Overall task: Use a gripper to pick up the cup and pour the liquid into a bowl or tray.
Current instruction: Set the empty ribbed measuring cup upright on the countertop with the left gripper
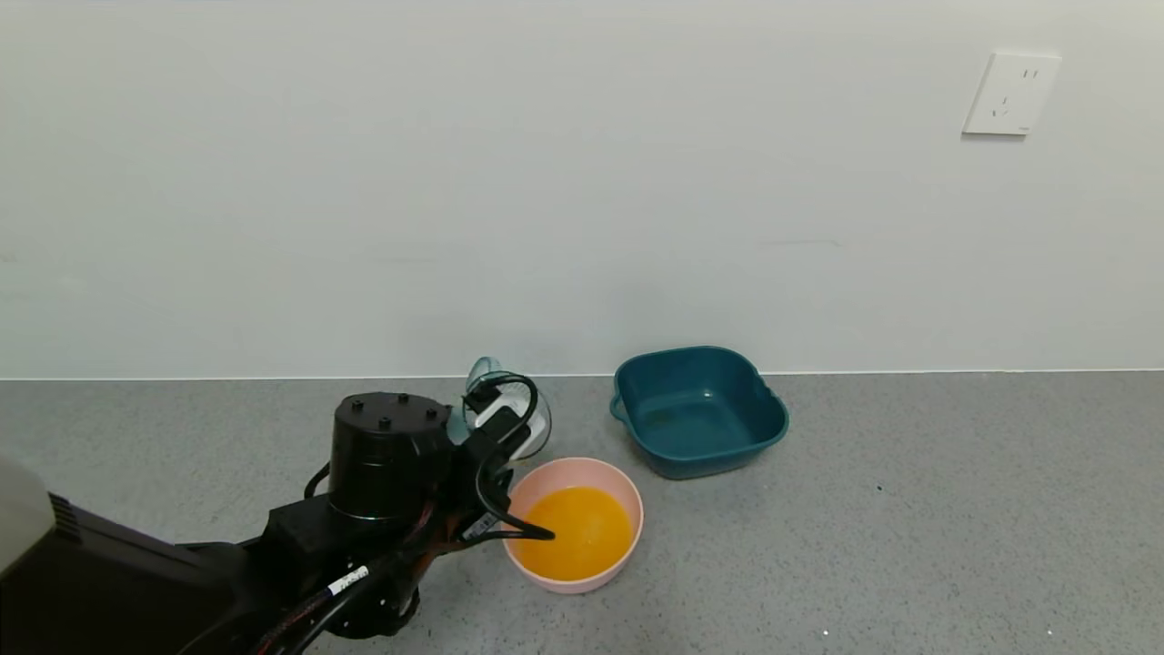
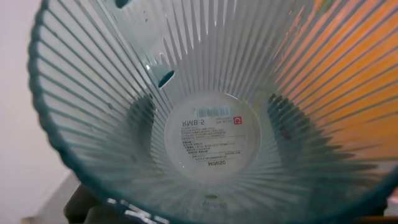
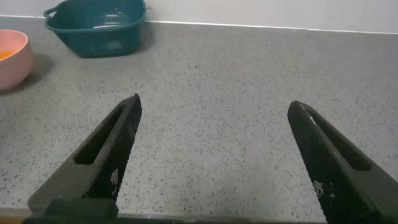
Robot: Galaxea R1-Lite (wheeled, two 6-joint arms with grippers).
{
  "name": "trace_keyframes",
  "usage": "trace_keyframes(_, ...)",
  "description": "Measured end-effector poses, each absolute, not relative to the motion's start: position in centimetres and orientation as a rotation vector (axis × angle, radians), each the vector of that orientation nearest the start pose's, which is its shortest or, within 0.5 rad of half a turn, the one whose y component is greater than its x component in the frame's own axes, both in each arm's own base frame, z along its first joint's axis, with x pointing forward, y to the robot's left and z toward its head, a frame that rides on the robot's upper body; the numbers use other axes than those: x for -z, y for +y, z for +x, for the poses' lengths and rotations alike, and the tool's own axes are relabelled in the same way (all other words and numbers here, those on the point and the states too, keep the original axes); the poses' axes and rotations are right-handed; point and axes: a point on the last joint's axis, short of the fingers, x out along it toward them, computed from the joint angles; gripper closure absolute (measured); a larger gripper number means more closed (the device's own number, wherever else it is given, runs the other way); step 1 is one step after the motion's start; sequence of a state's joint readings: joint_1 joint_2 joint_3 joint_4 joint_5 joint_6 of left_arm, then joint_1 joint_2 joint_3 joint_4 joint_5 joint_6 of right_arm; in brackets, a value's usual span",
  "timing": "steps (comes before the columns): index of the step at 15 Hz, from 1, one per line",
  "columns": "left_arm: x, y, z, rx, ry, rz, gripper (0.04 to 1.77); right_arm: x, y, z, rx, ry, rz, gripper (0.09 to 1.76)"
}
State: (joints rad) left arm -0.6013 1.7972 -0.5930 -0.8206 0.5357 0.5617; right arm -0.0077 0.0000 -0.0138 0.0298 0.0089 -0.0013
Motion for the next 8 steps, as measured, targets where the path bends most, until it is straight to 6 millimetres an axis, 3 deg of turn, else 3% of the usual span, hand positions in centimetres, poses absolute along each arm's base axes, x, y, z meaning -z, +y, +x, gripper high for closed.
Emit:
trace_keyframes(2,-12.3,-15.1,24.9,0.122,0.299,0.648,0.55,-7.6,0.0,-2.4,-0.001,0.016,-0.001,0.14)
trace_keyframes(8,-13.8,-10.6,26.6,0.094,0.285,0.367,0.55,-7.6,0.0,-2.4,-0.001,0.016,-0.001,0.14)
